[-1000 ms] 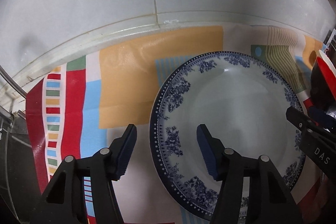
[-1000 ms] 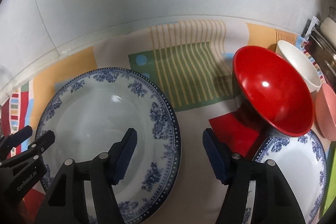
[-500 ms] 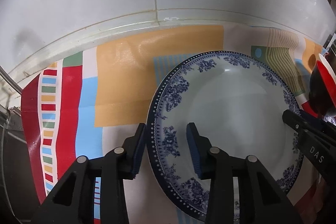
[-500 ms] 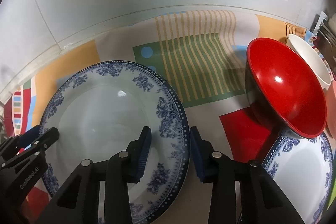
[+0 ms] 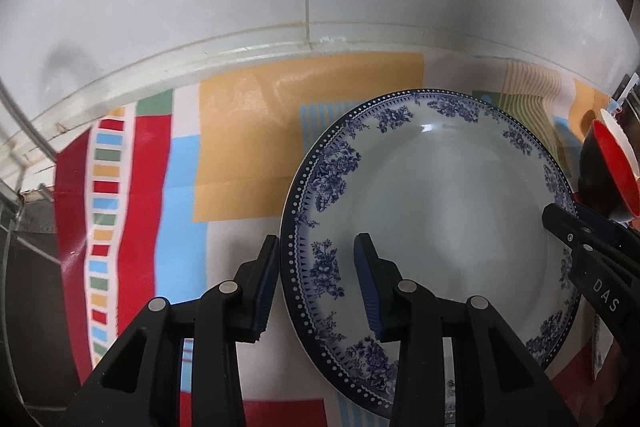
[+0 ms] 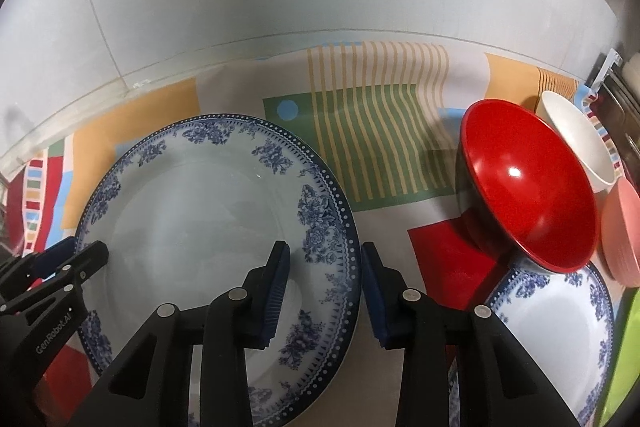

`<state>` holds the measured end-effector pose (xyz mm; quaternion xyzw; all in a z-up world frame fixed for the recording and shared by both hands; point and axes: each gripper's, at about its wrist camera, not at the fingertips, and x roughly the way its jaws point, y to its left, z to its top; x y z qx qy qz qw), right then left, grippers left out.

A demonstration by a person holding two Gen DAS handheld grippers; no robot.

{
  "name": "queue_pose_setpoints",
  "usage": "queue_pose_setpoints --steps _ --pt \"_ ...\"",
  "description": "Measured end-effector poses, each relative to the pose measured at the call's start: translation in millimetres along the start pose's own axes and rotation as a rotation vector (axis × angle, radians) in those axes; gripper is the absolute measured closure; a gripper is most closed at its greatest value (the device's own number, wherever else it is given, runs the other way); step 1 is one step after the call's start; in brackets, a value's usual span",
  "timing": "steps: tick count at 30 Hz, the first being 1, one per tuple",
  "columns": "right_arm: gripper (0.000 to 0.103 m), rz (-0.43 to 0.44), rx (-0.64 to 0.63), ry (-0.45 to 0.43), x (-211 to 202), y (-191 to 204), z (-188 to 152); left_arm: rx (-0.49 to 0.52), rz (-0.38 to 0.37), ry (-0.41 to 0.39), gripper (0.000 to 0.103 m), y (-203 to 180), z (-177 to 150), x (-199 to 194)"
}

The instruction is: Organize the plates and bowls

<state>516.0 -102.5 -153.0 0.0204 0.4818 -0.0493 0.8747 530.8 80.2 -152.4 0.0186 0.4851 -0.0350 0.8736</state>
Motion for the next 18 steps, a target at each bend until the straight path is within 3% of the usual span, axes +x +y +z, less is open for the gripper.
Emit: queue_pose_setpoints --steps 9,18 --pt "0.066 0.036 -0.024 -0.025 -50 -2 -13 -0.032 0.034 -0.033 0.065 7 -23 -51" --pt "0.066 0.071 -0.050 -0.030 -84 -2 -36 -0.070 0.063 -0.044 0.065 10 -67 -99"
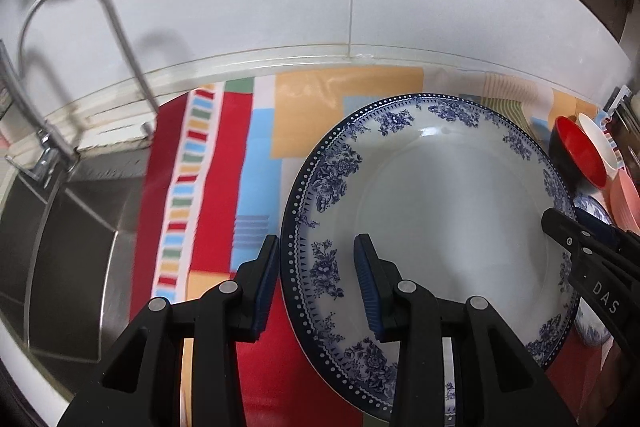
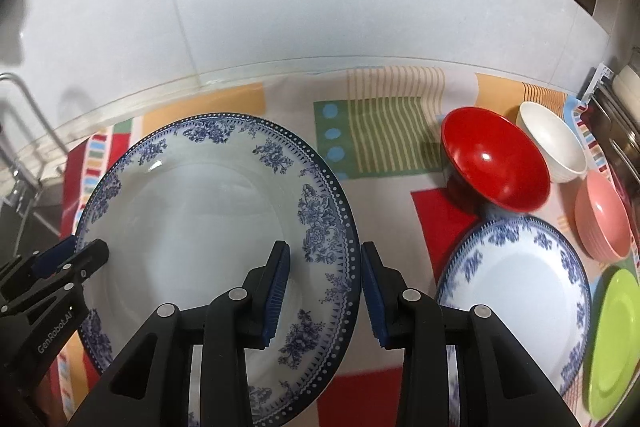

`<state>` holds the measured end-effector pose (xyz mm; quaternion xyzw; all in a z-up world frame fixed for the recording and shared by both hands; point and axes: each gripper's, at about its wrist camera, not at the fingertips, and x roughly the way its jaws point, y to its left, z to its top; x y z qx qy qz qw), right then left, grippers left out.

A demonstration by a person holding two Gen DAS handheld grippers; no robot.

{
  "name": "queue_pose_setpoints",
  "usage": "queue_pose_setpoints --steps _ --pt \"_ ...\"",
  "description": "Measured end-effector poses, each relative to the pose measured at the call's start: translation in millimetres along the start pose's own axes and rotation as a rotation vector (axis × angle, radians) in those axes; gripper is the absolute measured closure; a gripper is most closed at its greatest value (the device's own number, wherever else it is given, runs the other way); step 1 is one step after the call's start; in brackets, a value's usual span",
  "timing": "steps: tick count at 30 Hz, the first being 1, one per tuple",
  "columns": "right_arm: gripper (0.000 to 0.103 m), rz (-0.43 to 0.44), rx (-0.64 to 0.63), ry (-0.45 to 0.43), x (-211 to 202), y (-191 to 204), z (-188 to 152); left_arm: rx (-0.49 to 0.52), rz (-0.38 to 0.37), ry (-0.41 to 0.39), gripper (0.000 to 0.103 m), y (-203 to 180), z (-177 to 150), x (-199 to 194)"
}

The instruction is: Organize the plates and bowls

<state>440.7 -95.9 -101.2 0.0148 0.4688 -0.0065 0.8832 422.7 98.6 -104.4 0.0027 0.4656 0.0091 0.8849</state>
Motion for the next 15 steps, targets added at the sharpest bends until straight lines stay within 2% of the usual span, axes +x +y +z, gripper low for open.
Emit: queue_pose_setpoints --steps 7,15 --pt "0.066 0.016 -0.030 0.007 -29 5 -29 -0.021 0.010 0.006 0.066 5 -35 -29" --pt "0.066 0.027 -0.056 0.043 -48 12 -67 -0.035 0.021 0.055 0.066 12 -80 -47"
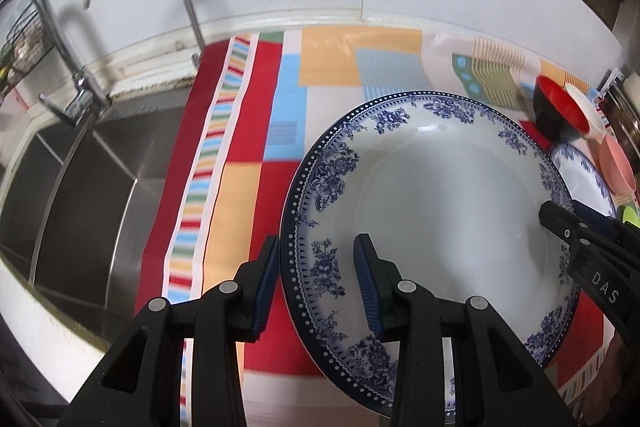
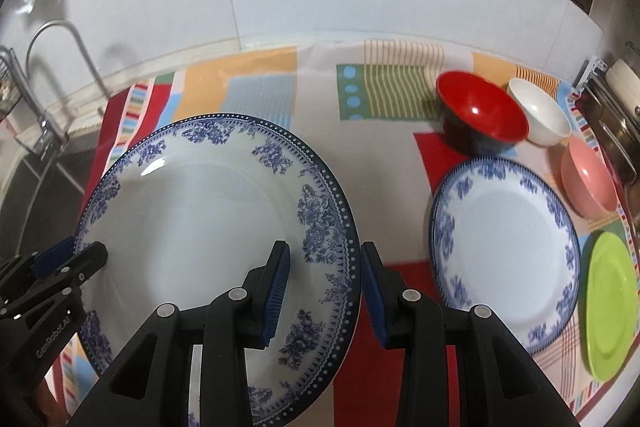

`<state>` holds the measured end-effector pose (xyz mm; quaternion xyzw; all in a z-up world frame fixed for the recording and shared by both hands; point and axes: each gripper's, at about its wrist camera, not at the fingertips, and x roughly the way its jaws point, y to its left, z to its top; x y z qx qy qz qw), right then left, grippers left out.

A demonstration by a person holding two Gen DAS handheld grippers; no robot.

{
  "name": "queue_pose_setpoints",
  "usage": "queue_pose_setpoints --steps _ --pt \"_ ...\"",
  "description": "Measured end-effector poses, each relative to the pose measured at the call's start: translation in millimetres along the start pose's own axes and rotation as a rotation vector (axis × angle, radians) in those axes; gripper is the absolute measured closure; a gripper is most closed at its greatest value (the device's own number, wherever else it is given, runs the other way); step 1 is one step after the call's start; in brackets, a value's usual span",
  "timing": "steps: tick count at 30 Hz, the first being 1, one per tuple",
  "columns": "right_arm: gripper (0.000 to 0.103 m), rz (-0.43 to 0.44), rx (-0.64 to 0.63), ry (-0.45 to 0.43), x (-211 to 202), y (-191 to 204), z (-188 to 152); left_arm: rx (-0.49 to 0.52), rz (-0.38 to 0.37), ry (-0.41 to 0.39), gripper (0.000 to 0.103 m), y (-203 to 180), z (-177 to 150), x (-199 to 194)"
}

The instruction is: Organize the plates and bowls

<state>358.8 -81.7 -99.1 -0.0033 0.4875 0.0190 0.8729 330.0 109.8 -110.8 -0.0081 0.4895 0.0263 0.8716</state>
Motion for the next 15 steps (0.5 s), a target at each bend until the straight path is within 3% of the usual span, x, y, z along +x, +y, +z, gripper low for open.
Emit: queue_pose_setpoints --steps 15 --pt "0.066 0.027 -0.040 0.087 3 16 -52 -0.013 0.025 0.086 0.066 14 -52 1"
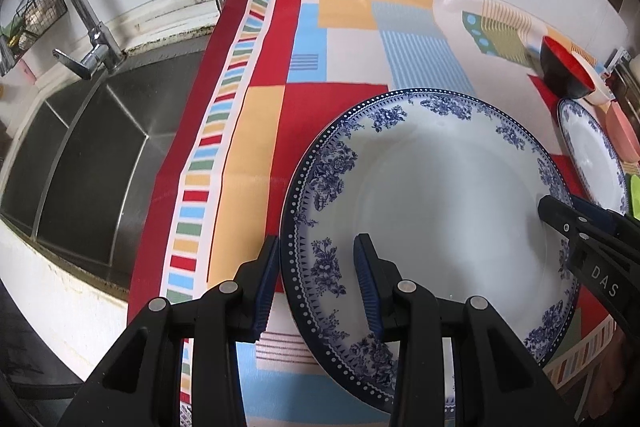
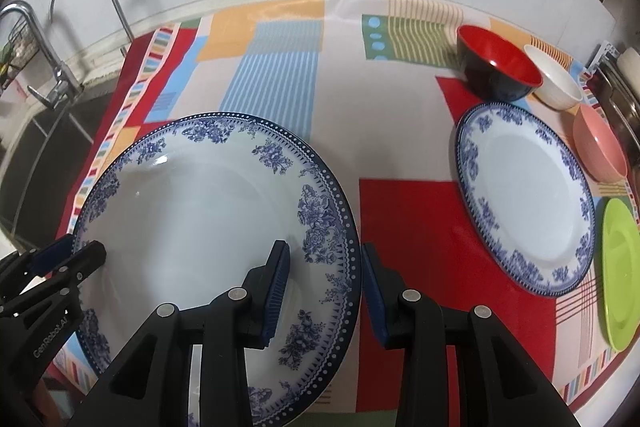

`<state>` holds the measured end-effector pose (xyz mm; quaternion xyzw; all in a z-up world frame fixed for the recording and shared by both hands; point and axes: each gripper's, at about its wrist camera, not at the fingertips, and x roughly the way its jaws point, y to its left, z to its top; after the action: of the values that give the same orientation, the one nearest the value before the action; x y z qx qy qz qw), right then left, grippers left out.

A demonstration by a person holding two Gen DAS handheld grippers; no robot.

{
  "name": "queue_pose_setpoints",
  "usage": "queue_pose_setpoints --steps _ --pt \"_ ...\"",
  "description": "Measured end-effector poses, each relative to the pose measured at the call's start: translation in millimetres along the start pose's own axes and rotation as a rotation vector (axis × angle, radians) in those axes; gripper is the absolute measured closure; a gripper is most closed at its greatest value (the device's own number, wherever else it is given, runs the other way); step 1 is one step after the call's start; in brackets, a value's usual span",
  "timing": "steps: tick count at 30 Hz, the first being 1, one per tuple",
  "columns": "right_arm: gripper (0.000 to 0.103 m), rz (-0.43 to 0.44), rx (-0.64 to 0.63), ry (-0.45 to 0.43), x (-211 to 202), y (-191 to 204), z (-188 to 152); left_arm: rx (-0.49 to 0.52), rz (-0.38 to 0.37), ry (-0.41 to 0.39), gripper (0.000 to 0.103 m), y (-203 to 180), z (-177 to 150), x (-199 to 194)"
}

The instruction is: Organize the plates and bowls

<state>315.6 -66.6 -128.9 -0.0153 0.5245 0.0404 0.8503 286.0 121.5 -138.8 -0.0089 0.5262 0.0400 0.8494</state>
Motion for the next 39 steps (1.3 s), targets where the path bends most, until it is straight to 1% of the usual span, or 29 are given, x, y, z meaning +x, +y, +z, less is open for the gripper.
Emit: queue_pose_setpoints --steps 9,18,22,24,25,26,28,29,31,32,34,37,38,39 --pt "0.066 0.012 0.008 0.047 15 -1 -6 0.005 0.010 0.033 0.066 -1 -5 11" --pt "0.066 0.017 0.013 0.070 21 -3 -6 0.007 0.015 0.060 0.065 -2 -7 18" --pt "0.066 0.013 0.006 0.076 23 -2 -7 0.014 0.007 0.084 0.065 -1 -9 24" --pt "0.066 0.012 -0.001 0.083 25 -1 -8 0.032 0.006 0.073 0.064 -1 -10 24" --pt "0.066 0.014 -0.010 0.085 25 0 -8 0.043 0.013 0.065 0.060 -2 -10 23" --pt "0.066 0.012 -0.016 0.084 26 0 -8 0.047 0.022 0.064 0.053 -2 -11 23" --pt "0.065 -0.003 -0.032 0.081 26 3 -7 0.050 0.041 0.062 0.045 -1 -11 23" --pt "0.065 -0.023 -0.040 0.073 24 3 -7 0.053 0.052 0.065 0.042 0 -11 23" --pt "0.065 -0.045 -0.049 0.055 20 4 -6 0.062 0.075 0.063 0.039 1 -10 22" --pt "0.065 -0.062 -0.056 0.039 16 5 -6 0.067 0.087 0.052 0.035 1 -10 19" --pt "0.065 -0.071 -0.065 0.011 10 5 -5 0.071 0.097 0.030 0.031 1 -8 14" --pt "0.065 -0.055 -0.054 -0.032 0 3 -5 0.089 0.078 -0.009 0.027 -2 -2 3" --pt "0.064 -0.043 -0.047 -0.048 -4 1 -5 0.102 0.078 -0.027 0.026 -5 1 -2" --pt "0.059 -0.036 -0.041 -0.056 -6 -1 -5 0.113 0.076 -0.038 0.026 -7 2 -5"
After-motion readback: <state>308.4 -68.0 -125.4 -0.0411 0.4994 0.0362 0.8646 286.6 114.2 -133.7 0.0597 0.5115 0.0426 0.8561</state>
